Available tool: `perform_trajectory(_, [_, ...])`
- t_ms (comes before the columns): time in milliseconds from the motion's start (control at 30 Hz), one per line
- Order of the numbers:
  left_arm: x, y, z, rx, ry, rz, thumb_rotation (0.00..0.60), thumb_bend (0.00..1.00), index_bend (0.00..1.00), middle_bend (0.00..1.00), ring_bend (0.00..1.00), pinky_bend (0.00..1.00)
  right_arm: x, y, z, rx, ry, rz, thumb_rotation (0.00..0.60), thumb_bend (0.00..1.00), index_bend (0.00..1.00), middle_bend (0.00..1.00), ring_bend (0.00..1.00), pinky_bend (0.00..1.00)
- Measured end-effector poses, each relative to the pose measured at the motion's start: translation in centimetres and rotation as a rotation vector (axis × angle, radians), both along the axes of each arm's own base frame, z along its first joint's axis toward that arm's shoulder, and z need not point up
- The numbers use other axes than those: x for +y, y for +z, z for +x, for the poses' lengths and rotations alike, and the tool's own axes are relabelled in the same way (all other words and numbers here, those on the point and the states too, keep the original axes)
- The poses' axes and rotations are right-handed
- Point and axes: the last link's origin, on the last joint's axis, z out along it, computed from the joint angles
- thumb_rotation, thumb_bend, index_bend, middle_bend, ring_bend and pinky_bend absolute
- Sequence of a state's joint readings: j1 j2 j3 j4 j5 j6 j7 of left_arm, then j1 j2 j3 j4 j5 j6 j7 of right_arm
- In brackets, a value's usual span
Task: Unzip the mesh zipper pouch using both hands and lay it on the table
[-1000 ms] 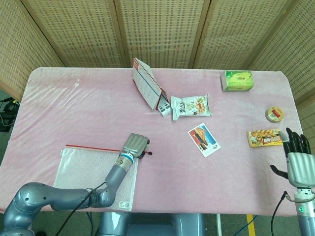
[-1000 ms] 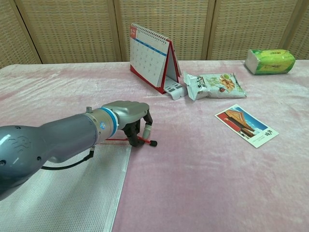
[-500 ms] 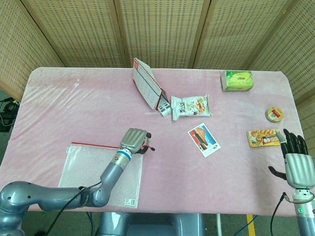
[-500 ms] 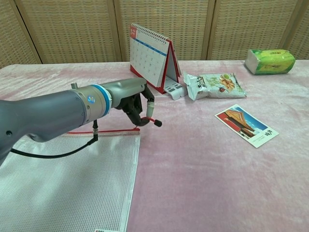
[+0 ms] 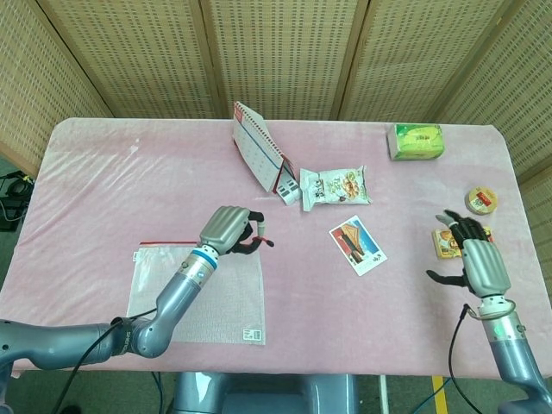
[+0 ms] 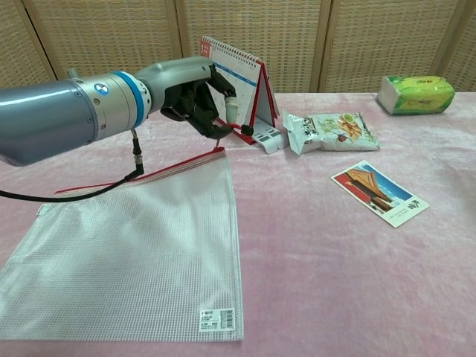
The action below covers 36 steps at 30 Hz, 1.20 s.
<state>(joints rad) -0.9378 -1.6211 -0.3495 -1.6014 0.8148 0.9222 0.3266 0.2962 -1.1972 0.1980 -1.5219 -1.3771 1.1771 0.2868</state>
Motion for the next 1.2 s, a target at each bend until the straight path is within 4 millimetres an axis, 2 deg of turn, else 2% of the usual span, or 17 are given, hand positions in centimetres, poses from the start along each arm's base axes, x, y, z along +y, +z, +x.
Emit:
perform_trajectory(133, [0.2, 1.3, 0.4, -0.027, -0.019, 0.021, 0.6, 0.72, 0.85, 1.0, 1.0, 1.0, -2.2, -1.5, 1.6, -0.12, -0.047, 0.137, 0.6, 0.0, 0.3, 1.0, 1.0, 1.0])
perform_trajectory(300, [0.3, 1.7, 1.0, -0.043, -0.03, 0.026, 0.6, 0.72, 0.85, 1.0, 1.0, 1.0, -5.0, -3.9, 4.3, -0.238, -0.108, 0.317, 0.6, 0.0, 0.31, 1.0, 1.0, 1.0])
perform_trajectory(433, [0.4, 1.7, 1.4, -0.055, -0.055, 0.038, 0.6, 0.72, 0.85, 1.0, 1.0, 1.0, -7.2, -6.0, 7.6, -0.348, -0.137, 0.429, 0.6, 0.0, 0.33, 1.0, 1.0, 1.0])
perform_trajectory(533, [0.5, 1.7, 2.0, -0.082, -0.073, 0.063, 0.6, 0.72, 0.85, 1.0, 1.0, 1.0, -8.1, -7.6, 10.3, -0.437, -0.142, 0.496, 0.6, 0.0, 0.35, 1.0, 1.0, 1.0])
perform_trajectory(700, [0.7, 1.1, 2.9, -0.103, -0.089, 0.084, 0.6, 0.72, 0.85, 1.0, 1.0, 1.0, -8.5, -8.7, 12.6, -0.523, -0.152, 0.545, 0.6, 0.0, 0.35, 1.0, 1.0, 1.0])
perform_trajectory(833, [0.6, 0.4, 3.7, -0.113, -0.097, 0.077, 0.6, 0.72, 0.85, 1.0, 1.0, 1.0, -8.8, -9.5, 14.1, -0.6, -0.178, 0.574, 0.6, 0.1, 0.4, 1.0, 1.0, 1.0])
perform_trajectory(933, [0.6, 0.0, 4.1, -0.121, -0.099, 0.079, 0.6, 0.72, 0.85, 1.0, 1.0, 1.0, -8.9, -10.2, 15.0, -0.633, -0.186, 0.587, 0.6, 0.12, 0.41, 1.0, 1.0, 1.0])
perform_trajectory(1200, [0.2, -0.8, 5.3, -0.143, -0.122, 0.072, 0.6, 0.72, 0.85, 1.0, 1.0, 1.0, -8.6, -11.9, 16.1, -0.696, -0.206, 0.589, 0.6, 0.17, 0.43, 1.0, 1.0, 1.0])
